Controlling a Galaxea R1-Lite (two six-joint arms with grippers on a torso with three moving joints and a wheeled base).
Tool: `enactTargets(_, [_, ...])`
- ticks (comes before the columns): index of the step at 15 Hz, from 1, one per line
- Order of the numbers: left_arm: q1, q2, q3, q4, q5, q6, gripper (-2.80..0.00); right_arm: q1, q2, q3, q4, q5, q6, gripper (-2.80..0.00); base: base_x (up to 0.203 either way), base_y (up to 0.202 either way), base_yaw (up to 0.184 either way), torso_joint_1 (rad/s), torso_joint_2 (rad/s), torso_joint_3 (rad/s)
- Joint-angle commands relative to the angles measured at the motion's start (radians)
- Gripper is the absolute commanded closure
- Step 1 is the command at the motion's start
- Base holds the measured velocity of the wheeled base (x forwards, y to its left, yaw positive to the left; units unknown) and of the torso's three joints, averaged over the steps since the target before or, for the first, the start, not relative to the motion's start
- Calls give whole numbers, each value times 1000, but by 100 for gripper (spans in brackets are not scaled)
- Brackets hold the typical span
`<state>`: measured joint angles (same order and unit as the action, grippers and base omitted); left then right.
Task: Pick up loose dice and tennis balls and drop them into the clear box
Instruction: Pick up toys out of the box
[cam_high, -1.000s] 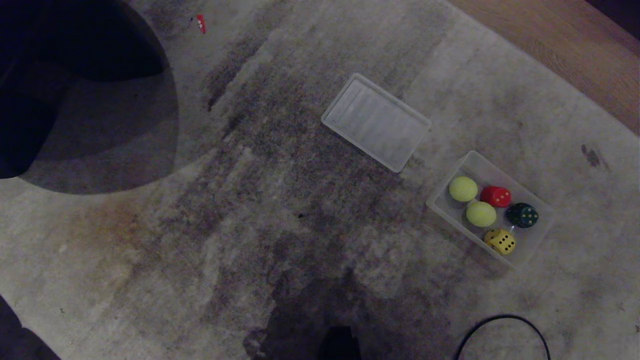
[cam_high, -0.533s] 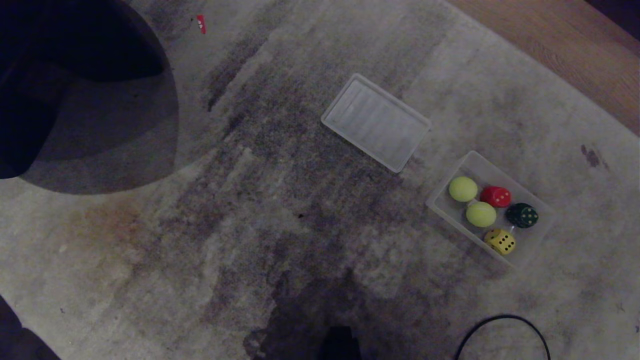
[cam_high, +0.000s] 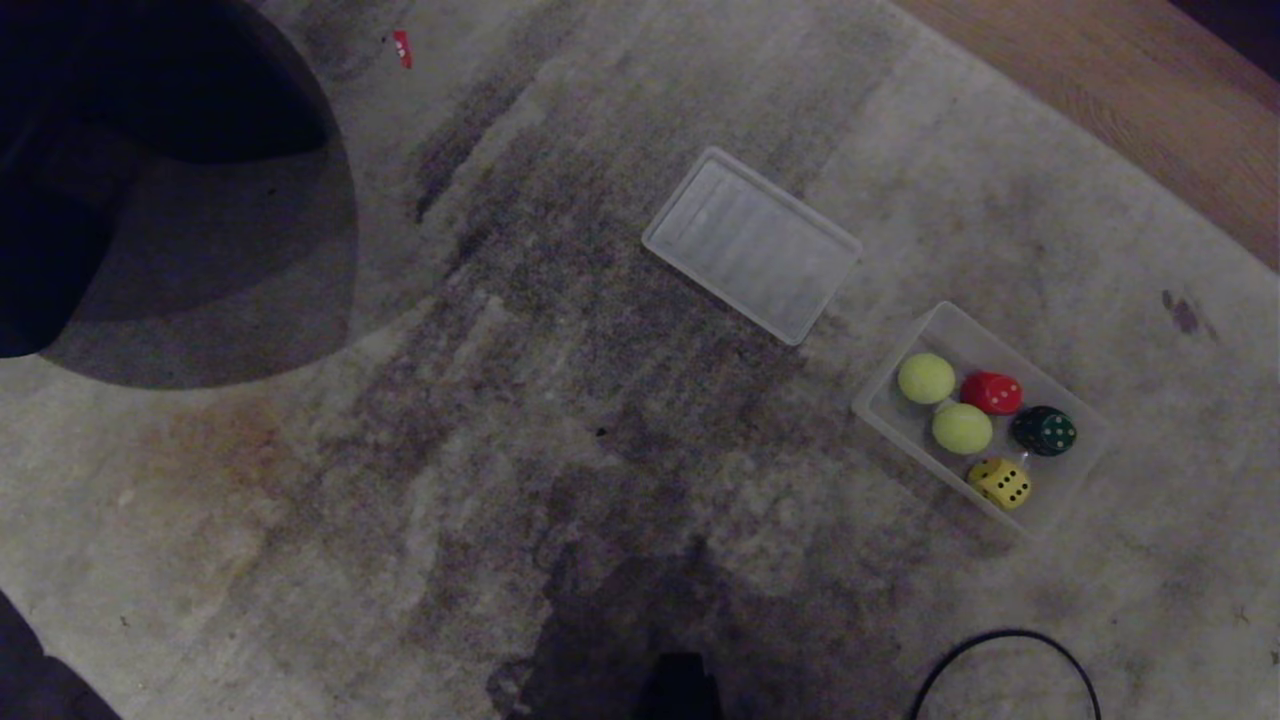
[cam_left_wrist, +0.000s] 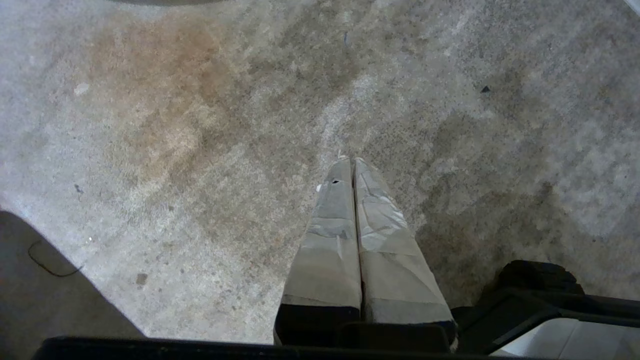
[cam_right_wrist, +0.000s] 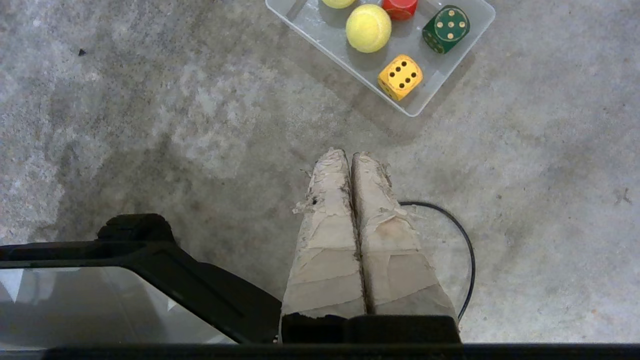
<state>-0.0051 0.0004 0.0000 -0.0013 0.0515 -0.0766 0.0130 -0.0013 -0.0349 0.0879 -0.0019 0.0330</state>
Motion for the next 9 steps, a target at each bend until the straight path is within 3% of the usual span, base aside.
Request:
enactTargets(1, [-1,1,2,1,-4,7,0,1,1,1,0,0,1,0,0,0,0,0,0,0])
enactTargets(9, [1,1,2,-2,8,-19,0,0,1,0,0,0,-1,0,0,0,0,1,2,11])
